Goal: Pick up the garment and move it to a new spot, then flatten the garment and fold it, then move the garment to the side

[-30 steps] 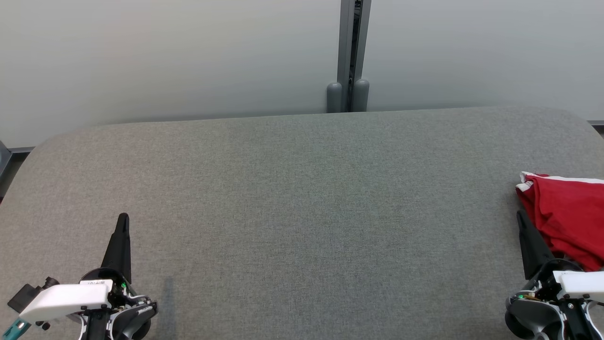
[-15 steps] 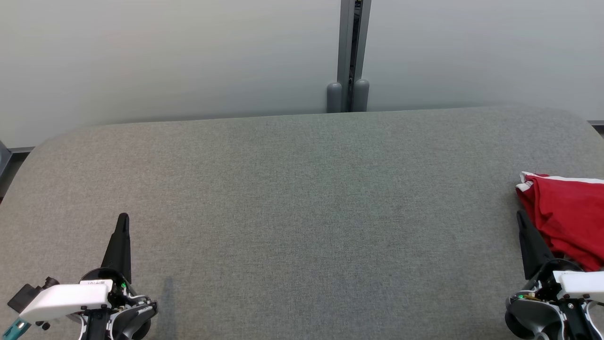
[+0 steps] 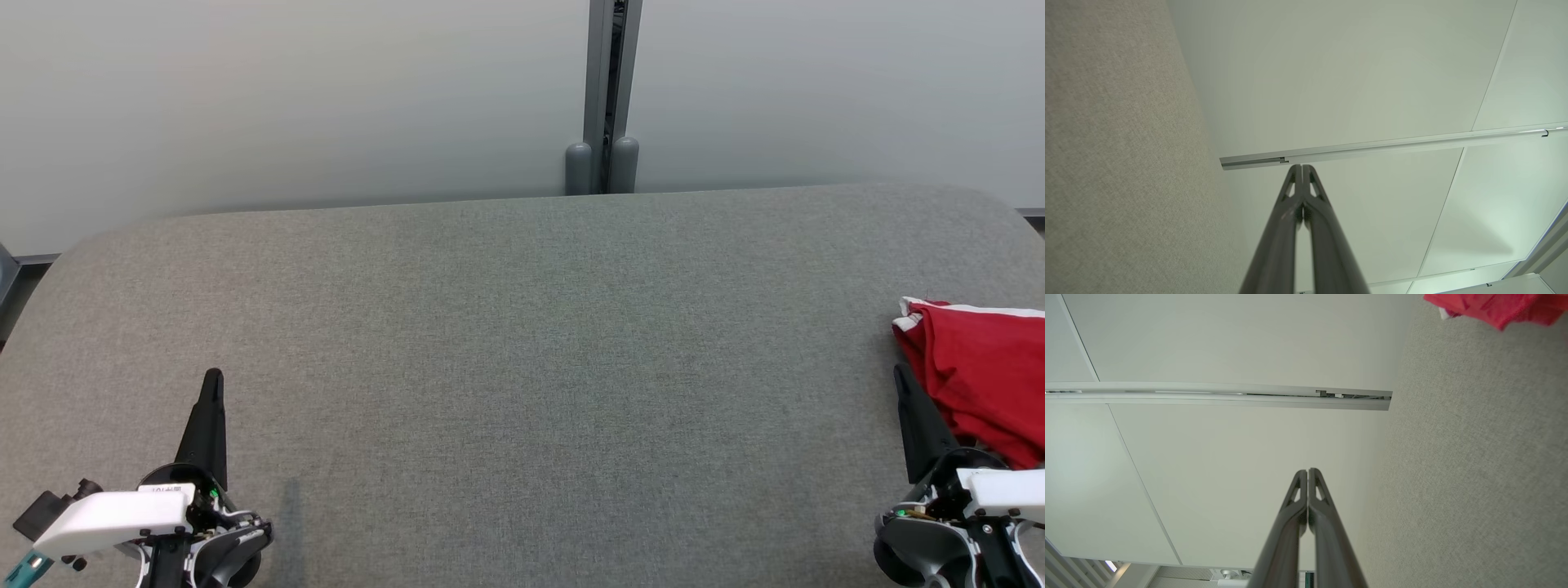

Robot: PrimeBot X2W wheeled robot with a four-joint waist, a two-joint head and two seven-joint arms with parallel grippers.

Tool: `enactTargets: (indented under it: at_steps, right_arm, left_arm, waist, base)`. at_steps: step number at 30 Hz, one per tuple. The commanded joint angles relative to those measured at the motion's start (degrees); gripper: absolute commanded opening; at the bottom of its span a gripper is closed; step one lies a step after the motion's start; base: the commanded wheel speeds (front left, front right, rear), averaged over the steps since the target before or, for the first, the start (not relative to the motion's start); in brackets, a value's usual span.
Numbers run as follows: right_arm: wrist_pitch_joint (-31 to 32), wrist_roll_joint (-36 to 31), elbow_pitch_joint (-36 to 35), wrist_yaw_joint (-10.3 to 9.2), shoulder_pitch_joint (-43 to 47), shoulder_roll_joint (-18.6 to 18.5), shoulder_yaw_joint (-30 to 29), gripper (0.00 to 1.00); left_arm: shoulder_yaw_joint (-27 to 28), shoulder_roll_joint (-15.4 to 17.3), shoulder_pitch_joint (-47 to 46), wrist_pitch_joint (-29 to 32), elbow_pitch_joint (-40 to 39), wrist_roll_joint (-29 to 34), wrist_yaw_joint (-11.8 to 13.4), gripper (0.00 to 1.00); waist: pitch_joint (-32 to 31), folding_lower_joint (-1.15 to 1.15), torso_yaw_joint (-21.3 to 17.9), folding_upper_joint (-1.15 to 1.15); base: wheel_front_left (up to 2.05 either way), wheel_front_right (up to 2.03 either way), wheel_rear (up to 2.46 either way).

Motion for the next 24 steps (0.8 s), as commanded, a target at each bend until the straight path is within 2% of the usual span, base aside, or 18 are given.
enactTargets:
  at_steps: [1,24]
  right_arm:
    - [0.19,0.12,-0.2,0.02,0.5,-0.55,-0.05,0.0]
    - [0.19,0.13,-0.2,0.02,0.5,-0.55,-0.05,0.0]
  left_arm:
    - [0.24,0.3,-0.72,0.19,-0.17,-0.06,-0.32,0.0]
    - [0.24,0.3,-0.72,0.19,-0.16,-0.06,-0.28,0.0]
  waist:
    - [0.0,0.0,0.0,0.0]
    - [0.0,0.0,0.0,0.0]
  base:
    - [0.0,0.0,0.0]
    - [0.0,0.0,0.0]
